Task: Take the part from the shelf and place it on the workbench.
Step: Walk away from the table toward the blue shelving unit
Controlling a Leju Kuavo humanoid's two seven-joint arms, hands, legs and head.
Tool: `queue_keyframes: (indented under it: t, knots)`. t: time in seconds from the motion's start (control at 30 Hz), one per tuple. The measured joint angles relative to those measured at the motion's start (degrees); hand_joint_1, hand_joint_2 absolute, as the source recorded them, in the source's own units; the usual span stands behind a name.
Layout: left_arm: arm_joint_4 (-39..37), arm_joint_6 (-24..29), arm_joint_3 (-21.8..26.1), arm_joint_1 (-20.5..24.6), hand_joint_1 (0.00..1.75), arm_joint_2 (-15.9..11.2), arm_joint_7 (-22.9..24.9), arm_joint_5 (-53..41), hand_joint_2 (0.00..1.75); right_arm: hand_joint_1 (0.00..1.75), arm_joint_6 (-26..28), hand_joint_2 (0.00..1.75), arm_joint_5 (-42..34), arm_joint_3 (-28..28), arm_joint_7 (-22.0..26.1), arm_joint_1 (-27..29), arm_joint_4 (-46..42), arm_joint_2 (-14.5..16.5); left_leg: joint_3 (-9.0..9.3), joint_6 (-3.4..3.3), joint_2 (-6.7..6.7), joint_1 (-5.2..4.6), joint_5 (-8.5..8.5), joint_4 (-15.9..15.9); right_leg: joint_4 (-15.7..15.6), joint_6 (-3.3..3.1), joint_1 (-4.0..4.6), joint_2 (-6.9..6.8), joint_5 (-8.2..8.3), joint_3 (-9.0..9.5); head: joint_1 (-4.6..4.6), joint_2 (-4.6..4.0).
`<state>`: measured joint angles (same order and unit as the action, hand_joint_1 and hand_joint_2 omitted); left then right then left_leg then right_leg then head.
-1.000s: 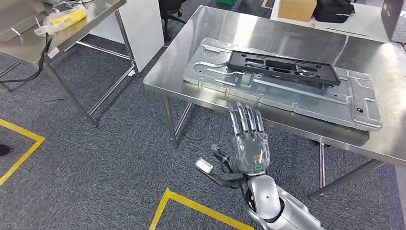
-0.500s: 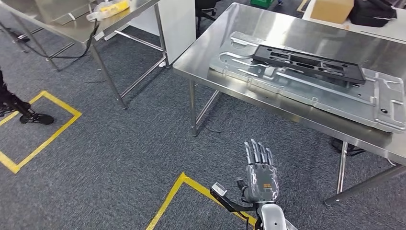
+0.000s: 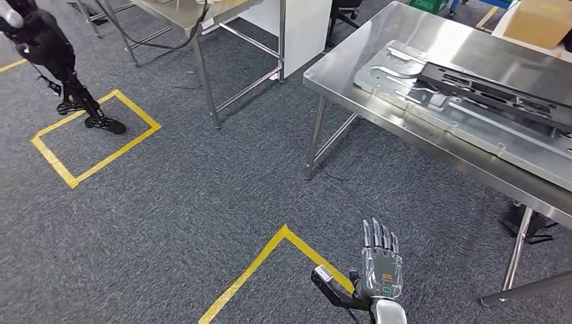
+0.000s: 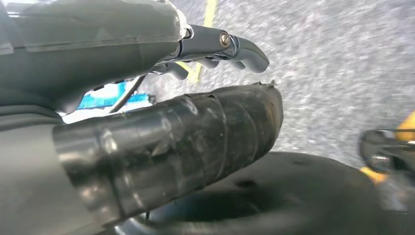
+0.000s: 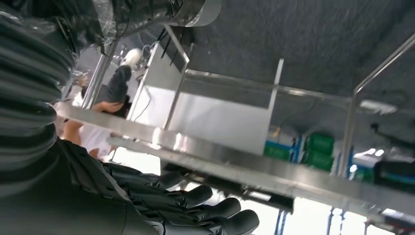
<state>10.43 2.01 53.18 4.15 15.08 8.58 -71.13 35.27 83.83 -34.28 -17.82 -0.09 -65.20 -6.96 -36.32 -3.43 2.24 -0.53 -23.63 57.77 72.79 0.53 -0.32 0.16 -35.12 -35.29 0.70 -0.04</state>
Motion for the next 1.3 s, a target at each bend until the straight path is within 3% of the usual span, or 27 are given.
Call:
queue_keyframes:
  t: [0.07,0.13,0.17,0.23,0.27,0.3,0.37,0.4,0.47,0.5,0.57,0.63,0.67,0.77,0.83,0.9,0.97,1.0,1.03,1.1,1.13,1.17,1.23,1.3]
  knots:
    - [0.0,0.74,-0.09,-0.05,0.0,0.04,0.12,-0.35,0.87,0.0,0.49,1.75,-3.35,1.5,0.35,-0.15,3.25,0.56,-1.48,0.21,1.58,-0.07,1.26,0.29,-7.38,-1.15,0.65,1.77,2.6,5.54,-0.01,0.0]
    - [0.0,1.49,-0.31,0.06,0.0,0.12,0.56,-0.71,1.75,0.0,2.05,1.75,-9.41,4.21,2.78,-0.78,9.9,1.43,-2.22,0.62,3.04,-0.05,2.59,0.24,-14.72,-1.97,0.97,3.84,2.64,9.99,0.0,0.0]
    - [0.0,1.76,-0.4,0.08,0.0,0.14,0.87,-0.82,1.75,0.0,2.77,1.75,-13.06,6.11,4.74,-1.31,14.36,2.08,-2.36,0.95,3.7,0.02,3.28,-0.02,-16.51,-2.23,1.09,4.17,2.24,10.74,0.01,0.01]
    - [0.0,2.13,-0.5,-0.13,0.0,0.07,1.52,-0.92,1.75,0.0,2.94,1.75,-19.5,10.23,8.11,-2.22,23.64,3.79,-2.54,1.64,4.95,0.07,4.51,-0.72,-17.43,-2.52,0.98,2.85,3.2,10.48,0.08,0.01]
    - [0.0,2.21,-0.51,-0.21,0.0,0.03,1.88,-1.0,1.31,0.0,2.05,1.75,-21.71,12.11,8.98,-2.51,27.57,4.54,-2.92,1.88,4.56,-0.04,4.03,-0.51,-17.83,-2.78,0.83,2.04,3.91,10.17,0.07,0.01]
    - [0.0,2.1,-0.54,-0.25,0.0,-0.04,2.25,-1.11,0.87,0.0,0.53,1.75,-23.43,13.79,9.34,-2.53,30.9,5.21,-3.52,2.09,3.48,-0.15,2.3,0.68,-18.26,-3.02,0.64,1.18,4.67,9.76,0.01,0.0]
    - [0.0,1.09,-0.58,-0.21,0.0,-0.23,2.6,-0.92,0.0,0.0,-4.22,1.75,-26.23,16.96,8.74,-2.15,36.74,6.1,-5.44,2.68,0.24,-0.01,-3.54,6.76,-18.66,-3.25,0.55,-0.35,5.81,8.62,-0.14,0.0]
    - [0.0,0.13,-0.58,-0.25,0.0,-0.34,2.39,-0.56,0.0,0.0,-7.47,1.75,-27.54,18.49,7.78,-1.81,39.46,6.44,-6.31,3.15,-0.72,0.3,-6.17,10.72,-18.59,-3.17,0.54,-1.14,6.17,7.99,-0.19,0.0]
    - [0.0,-2.04,-0.52,-0.39,0.0,-0.55,1.27,0.36,0.0,0.0,-14.26,1.75,-30.4,21.36,5.58,-0.97,44.02,6.96,-5.83,4.19,-1.45,1.12,-8.31,14.96,-18.09,-2.75,0.35,-2.58,6.75,6.7,-0.19,0.0]
    - [0.0,-2.8,-0.46,-0.45,0.0,-0.67,0.87,0.64,0.0,0.0,-16.85,1.75,-31.87,22.79,4.94,-0.62,45.76,7.25,-3.81,4.73,-1.62,1.59,-8.06,13.73,-17.64,-2.55,0.14,-3.11,6.94,6.02,-0.19,0.0]
    - [0.0,-3.53,-0.35,-0.33,0.0,-0.83,0.94,0.91,0.0,0.0,-19.92,1.75,-34.51,26.04,4.92,-0.31,48.37,7.9,2.97,6.02,-1.81,2.58,-6.99,5.74,-16.02,-2.07,-0.29,-3.48,7.03,4.48,-0.25,0.0]
    - [0.0,-3.86,-0.31,-0.15,0.0,-0.83,1.54,0.92,0.0,0.0,-21.57,1.75,-36.14,29.0,5.7,-0.45,50.03,8.51,7.21,5.78,-1.76,2.88,-6.55,-0.14,-14.17,-1.39,-0.4,-3.17,6.92,3.17,-0.18,0.0]
    - [0.0,-4.09,-0.26,-0.09,0.0,-0.82,1.74,0.98,0.0,0.0,-22.23,1.75,-36.62,30.05,6.14,-0.53,50.6,8.78,7.57,5.37,-1.78,2.75,-6.75,-0.85,-13.65,-1.04,-0.37,-2.94,6.93,2.81,-0.12,0.0]
    - [0.0,-4.78,0.03,-0.09,0.0,-1.0,2.07,1.21,0.0,0.0,-24.16,1.75,-37.36,32.06,6.61,-0.66,52.04,10.12,7.31,3.66,-1.92,1.93,-5.88,-0.6,-14.33,0.32,-0.91,-2.7,8.11,2.92,-0.03,0.0]
    - [0.0,-4.97,0.14,0.1,0.0,-1.11,2.11,1.2,0.0,0.0,-25.42,1.75,-37.17,32.61,6.07,-0.73,52.69,11.13,7.49,2.37,-1.75,2.05,-4.42,-1.88,-14.27,1.04,-1.12,-2.22,7.4,2.9,0.04,0.0]
    - [0.0,-4.98,0.15,0.32,0.0,-1.13,1.89,1.05,0.0,0.0,-26.75,1.75,-36.81,32.82,5.16,-0.91,53.13,11.98,7.18,1.58,-1.37,2.3,-3.21,-2.93,-10.35,1.11,-1.22,-1.14,3.49,1.6,0.14,0.0]
    - [0.0,-5.28,0.16,0.31,0.0,-1.15,1.17,0.98,0.0,0.0,-28.23,1.75,-36.7,32.94,4.43,-1.14,53.45,12.84,6.08,1.34,-0.7,2.17,-2.66,-2.89,-3.55,1.21,-1.27,-0.49,-0.57,-0.52,0.13,0.0]
    - [0.0,-5.56,0.17,0.26,0.0,-1.15,0.77,0.98,0.0,0.0,-29.03,1.75,-36.78,33.04,4.27,-1.28,53.58,13.15,5.55,1.48,-0.25,2.14,-2.48,-2.72,-1.31,1.34,-1.34,-0.37,-1.3,-0.97,0.13,0.0]
    - [0.0,-5.86,0.17,0.2,0.0,-1.16,0.51,0.96,0.0,0.0,-29.85,1.75,-37.04,33.17,4.33,-1.39,53.66,13.33,5.04,1.69,0.27,2.18,-2.26,-2.49,-1.04,1.5,-1.47,-0.31,-0.94,-0.48,0.11,0.0]
    - [0.0,-6.33,0.17,0.18,0.0,-1.16,0.27,0.87,0.0,0.0,-31.39,1.75,-37.96,33.73,4.97,-1.51,53.78,13.44,3.97,2.32,1.66,2.5,-1.92,-1.66,-6.65,1.92,-1.96,0.35,1.87,3.51,0.12,0.0]
    - [0.0,-6.47,0.17,0.22,0.0,-1.17,0.21,0.83,0.0,0.0,-32.03,1.75,-38.54,34.12,5.46,-1.51,53.87,13.46,3.31,2.76,2.39,2.64,-1.81,-1.1,-10.25,2.15,-2.12,1.59,2.7,5.77,0.14,0.0]
    - [0.0,-6.56,0.17,0.28,0.0,-1.2,0.16,0.78,0.0,0.0,-32.49,1.75,-39.04,34.57,5.94,-1.44,53.98,13.51,2.64,3.23,3.1,2.71,-1.71,-0.5,-12.83,2.01,-2.26,2.89,3.32,7.28,0.13,0.0]
    - [0.0,-6.65,0.17,0.33,0.0,-1.24,0.1,0.7,0.0,0.0,-33.22,1.75,-39.7,35.44,6.8,-1.4,54.15,13.59,1.64,4.19,4.35,2.54,-1.37,0.35,-14.12,1.25,-2.16,4.57,2.87,7.73,0.06,0.0]
    - [0.0,-6.7,0.17,0.16,0.0,-1.25,0.02,0.57,0.0,0.0,-33.9,1.75,-39.94,36.12,7.51,-1.49,54.21,13.63,0.96,4.86,4.99,2.56,-0.93,0.76,-13.77,0.14,-2.13,3.42,3.01,7.15,-0.01,0.0]
